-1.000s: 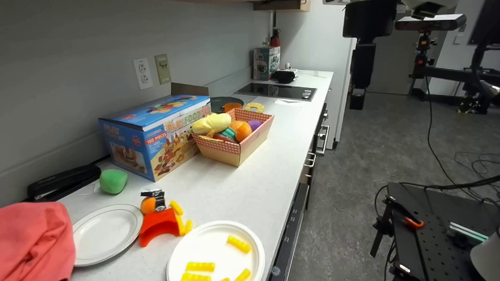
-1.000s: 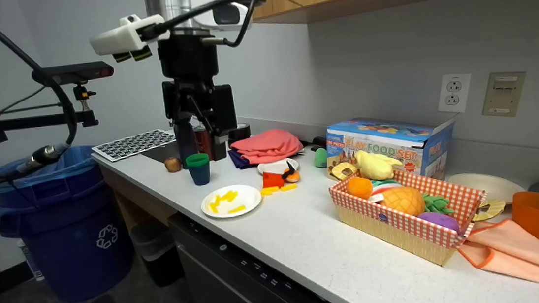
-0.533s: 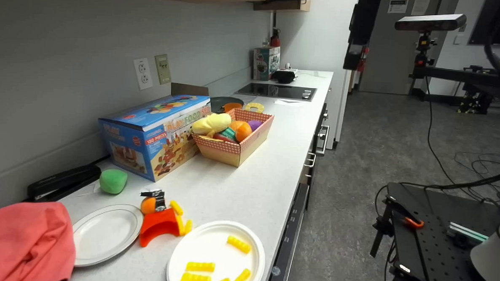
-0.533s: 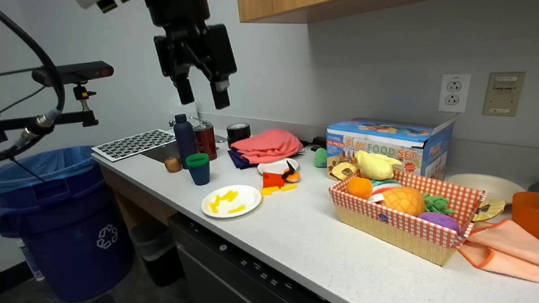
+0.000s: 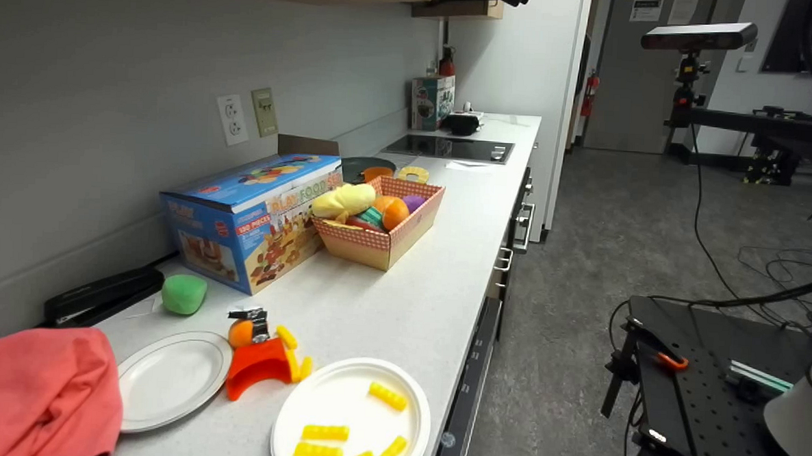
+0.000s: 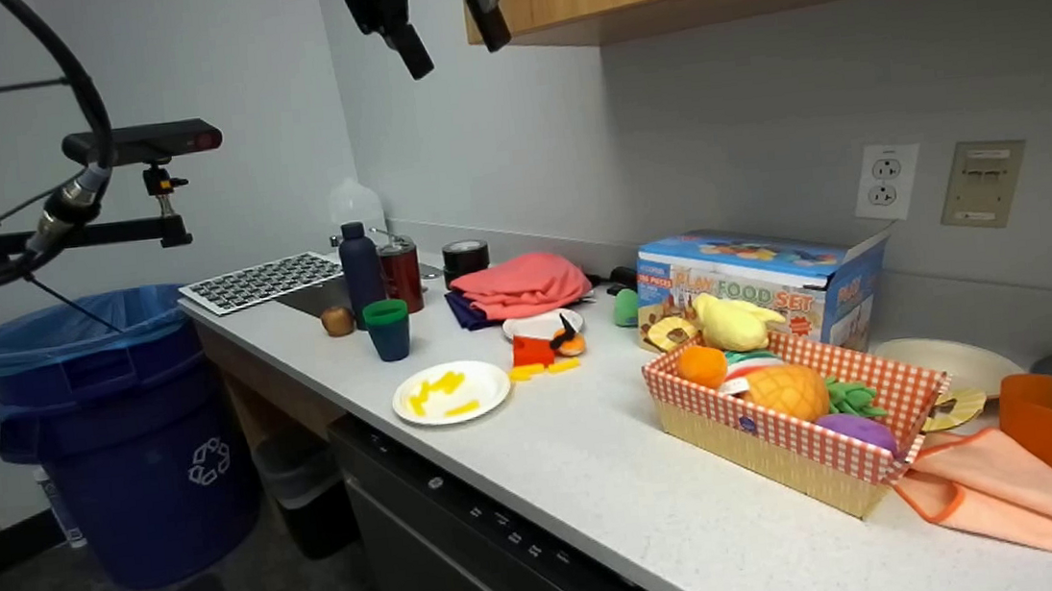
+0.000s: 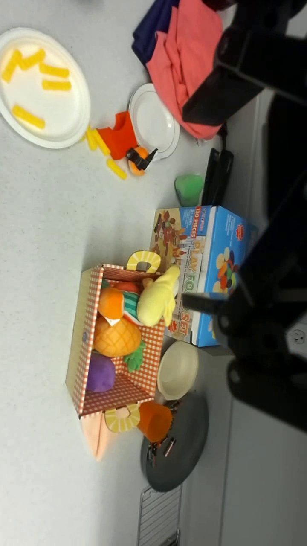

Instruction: Open the left cabinet door

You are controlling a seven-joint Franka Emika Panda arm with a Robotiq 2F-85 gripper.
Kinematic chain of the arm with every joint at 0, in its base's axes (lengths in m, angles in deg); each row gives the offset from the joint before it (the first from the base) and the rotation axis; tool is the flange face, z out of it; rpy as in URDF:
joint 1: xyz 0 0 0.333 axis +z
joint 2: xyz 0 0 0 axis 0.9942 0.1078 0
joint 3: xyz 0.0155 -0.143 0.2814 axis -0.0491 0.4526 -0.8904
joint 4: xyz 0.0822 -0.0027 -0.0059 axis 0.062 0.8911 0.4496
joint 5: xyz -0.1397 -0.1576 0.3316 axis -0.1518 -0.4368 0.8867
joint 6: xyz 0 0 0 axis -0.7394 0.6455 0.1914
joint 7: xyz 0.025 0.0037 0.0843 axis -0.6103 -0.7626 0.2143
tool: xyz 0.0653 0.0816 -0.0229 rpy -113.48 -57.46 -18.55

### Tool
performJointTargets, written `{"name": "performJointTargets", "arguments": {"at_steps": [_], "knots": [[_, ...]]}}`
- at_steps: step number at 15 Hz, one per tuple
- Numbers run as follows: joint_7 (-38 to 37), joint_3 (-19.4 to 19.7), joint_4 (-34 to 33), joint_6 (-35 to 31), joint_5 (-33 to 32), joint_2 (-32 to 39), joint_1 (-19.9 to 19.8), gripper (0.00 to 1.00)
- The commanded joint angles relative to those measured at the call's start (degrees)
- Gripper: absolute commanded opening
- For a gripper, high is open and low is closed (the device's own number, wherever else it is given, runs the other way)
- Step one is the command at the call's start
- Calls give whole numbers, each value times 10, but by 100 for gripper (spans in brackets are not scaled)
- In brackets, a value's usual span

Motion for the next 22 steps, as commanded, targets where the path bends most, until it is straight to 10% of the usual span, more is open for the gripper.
{"name": "performJointTargets", "arguments": {"at_steps": [1,22], "knots": [[0,0,-2,-1,-1,1,0,100],[-40,-3,-204,-196,-72,171,-55,100]]}}
